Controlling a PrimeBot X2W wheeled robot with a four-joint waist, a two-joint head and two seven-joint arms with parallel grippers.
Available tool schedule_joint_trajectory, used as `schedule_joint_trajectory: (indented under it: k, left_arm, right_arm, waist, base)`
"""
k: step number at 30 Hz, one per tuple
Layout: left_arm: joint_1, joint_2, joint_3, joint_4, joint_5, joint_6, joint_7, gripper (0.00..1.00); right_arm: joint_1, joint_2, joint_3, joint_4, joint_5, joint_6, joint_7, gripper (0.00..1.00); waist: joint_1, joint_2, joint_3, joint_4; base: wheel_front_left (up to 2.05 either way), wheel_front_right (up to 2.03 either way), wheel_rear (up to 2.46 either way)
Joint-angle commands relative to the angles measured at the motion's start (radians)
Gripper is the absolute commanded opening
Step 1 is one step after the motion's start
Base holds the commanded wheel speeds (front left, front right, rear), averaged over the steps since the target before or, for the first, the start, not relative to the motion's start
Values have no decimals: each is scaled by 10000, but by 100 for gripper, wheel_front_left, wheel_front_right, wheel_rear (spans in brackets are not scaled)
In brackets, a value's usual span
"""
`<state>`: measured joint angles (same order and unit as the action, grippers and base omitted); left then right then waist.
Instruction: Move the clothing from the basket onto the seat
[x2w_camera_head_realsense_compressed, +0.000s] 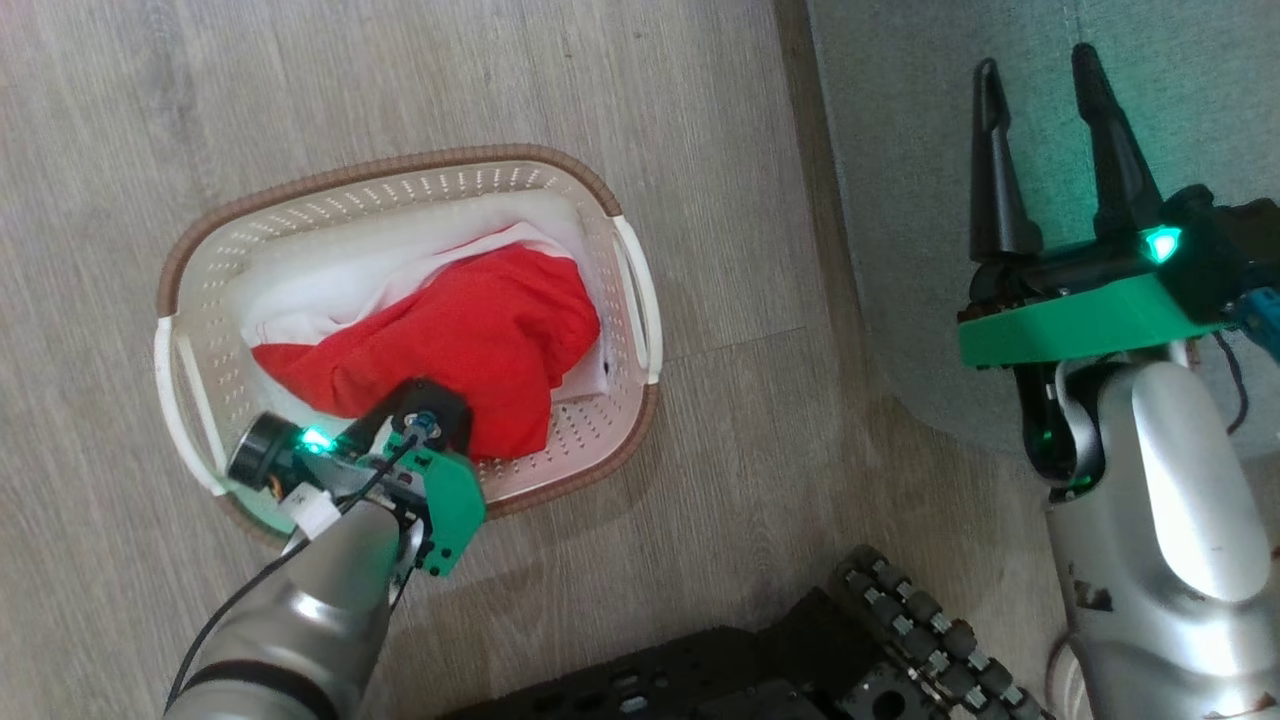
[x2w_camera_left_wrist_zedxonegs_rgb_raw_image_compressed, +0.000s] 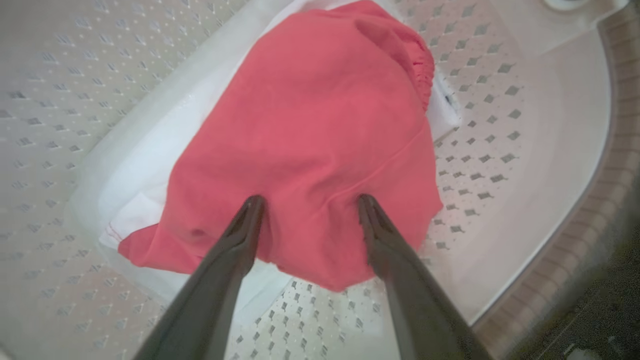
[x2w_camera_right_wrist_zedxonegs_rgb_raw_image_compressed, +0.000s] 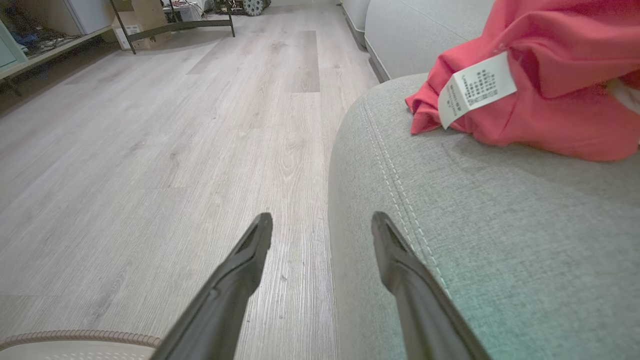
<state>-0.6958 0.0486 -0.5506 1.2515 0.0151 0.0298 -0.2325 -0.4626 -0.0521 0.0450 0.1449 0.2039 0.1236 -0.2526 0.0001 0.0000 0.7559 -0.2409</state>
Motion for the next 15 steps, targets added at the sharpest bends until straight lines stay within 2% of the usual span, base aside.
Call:
schedule_joint_trajectory:
  k: [1,2,3,5,8,15]
  left_arm:
    - [168,156,121,16,87,106,19,100]
    - [137,170,108,59,86,166,64,100]
    - [105,180,74,96,103,214,106,91]
    - [54,193,-12,154,156,323,181,51]
    - [21,203,-79,215,153,399,241,0]
    - [8,171,-63,275,-114,389,65,0]
  right_arm:
    - [127,18,206,-335,65,71,-91,100]
    - [105,18,221,-336,74,71,-91,100]
    - [84,18,233,-337,84,71,-91,100]
    - [52,18,247,-345,93,71,-91,100]
    - [1,18,259,-355,100,71,-91,100]
    - [-35,18,193,-199,71,71,-91,100]
  waist:
    - [-1,0,33,-10]
    - [-1,0,60,-16]
    - [-1,0,85,-21]
    - [-1,0,128,-21]
    - [-1,0,189,-16]
    - [-1,0,-29,100]
  base:
    - [0,0,0]
    - [0,0,0]
    - [0,0,0]
    - [0,0,0]
    - [0,0,0]
    - [0,0,0]
